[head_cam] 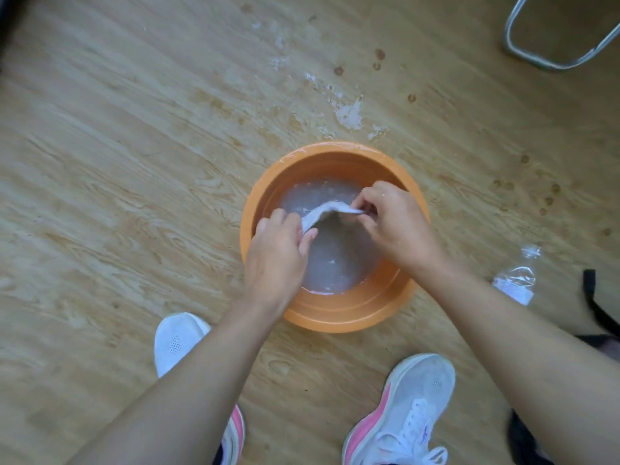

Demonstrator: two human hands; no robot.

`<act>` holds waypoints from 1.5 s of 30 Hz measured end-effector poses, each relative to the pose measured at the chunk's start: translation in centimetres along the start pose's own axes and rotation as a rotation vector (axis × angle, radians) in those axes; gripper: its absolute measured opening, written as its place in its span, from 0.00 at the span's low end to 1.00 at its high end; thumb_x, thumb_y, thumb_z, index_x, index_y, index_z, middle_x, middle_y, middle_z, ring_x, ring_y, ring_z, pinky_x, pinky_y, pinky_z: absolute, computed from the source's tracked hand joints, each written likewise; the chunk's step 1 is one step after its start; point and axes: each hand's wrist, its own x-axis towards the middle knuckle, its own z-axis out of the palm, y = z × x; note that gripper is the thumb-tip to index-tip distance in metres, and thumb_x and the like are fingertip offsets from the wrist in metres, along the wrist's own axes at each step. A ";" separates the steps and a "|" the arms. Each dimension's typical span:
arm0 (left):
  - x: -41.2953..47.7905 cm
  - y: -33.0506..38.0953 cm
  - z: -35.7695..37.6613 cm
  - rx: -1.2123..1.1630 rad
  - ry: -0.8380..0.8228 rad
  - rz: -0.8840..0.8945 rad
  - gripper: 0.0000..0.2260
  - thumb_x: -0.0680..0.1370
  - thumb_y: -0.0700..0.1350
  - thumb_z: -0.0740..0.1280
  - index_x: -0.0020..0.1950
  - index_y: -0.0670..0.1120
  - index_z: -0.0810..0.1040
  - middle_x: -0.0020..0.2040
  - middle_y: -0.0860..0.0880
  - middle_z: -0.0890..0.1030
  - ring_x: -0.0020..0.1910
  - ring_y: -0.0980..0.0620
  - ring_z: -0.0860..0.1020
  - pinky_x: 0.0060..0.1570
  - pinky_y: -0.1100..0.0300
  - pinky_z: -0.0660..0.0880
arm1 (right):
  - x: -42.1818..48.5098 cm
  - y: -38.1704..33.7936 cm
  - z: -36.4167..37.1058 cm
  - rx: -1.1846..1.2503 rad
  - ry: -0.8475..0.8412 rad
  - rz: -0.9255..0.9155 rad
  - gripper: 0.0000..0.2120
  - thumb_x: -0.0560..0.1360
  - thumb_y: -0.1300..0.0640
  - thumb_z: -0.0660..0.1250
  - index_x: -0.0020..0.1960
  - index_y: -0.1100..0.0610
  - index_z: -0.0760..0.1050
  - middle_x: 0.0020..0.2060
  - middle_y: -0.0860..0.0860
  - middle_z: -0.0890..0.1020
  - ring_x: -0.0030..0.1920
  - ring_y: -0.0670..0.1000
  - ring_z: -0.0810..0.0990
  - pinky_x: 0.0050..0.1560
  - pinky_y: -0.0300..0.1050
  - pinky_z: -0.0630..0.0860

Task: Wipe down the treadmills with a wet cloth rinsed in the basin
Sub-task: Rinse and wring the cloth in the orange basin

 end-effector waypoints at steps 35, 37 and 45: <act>-1.7 -1.6 -5.2 -0.111 -0.100 0.079 0.05 0.86 0.43 0.60 0.55 0.46 0.74 0.48 0.53 0.77 0.46 0.47 0.76 0.47 0.50 0.72 | -4.7 -2.9 -4.7 0.057 -0.103 0.279 0.05 0.80 0.53 0.72 0.51 0.49 0.88 0.43 0.43 0.89 0.44 0.46 0.86 0.52 0.49 0.82; -1.9 -0.6 -4.5 -0.197 -0.124 0.026 0.03 0.85 0.42 0.62 0.55 0.46 0.75 0.47 0.52 0.79 0.46 0.48 0.78 0.47 0.52 0.74 | -4.8 -3.3 -2.4 0.248 -0.158 0.361 0.06 0.81 0.54 0.71 0.50 0.51 0.87 0.43 0.45 0.89 0.43 0.47 0.87 0.51 0.51 0.83; -1.1 1.7 -2.1 -0.649 -0.268 -0.446 0.04 0.81 0.39 0.71 0.46 0.45 0.81 0.42 0.46 0.83 0.41 0.53 0.79 0.47 0.55 0.76 | -3.3 -6.4 2.5 1.023 -0.233 0.731 0.11 0.81 0.55 0.73 0.49 0.64 0.84 0.35 0.48 0.85 0.35 0.46 0.84 0.41 0.41 0.86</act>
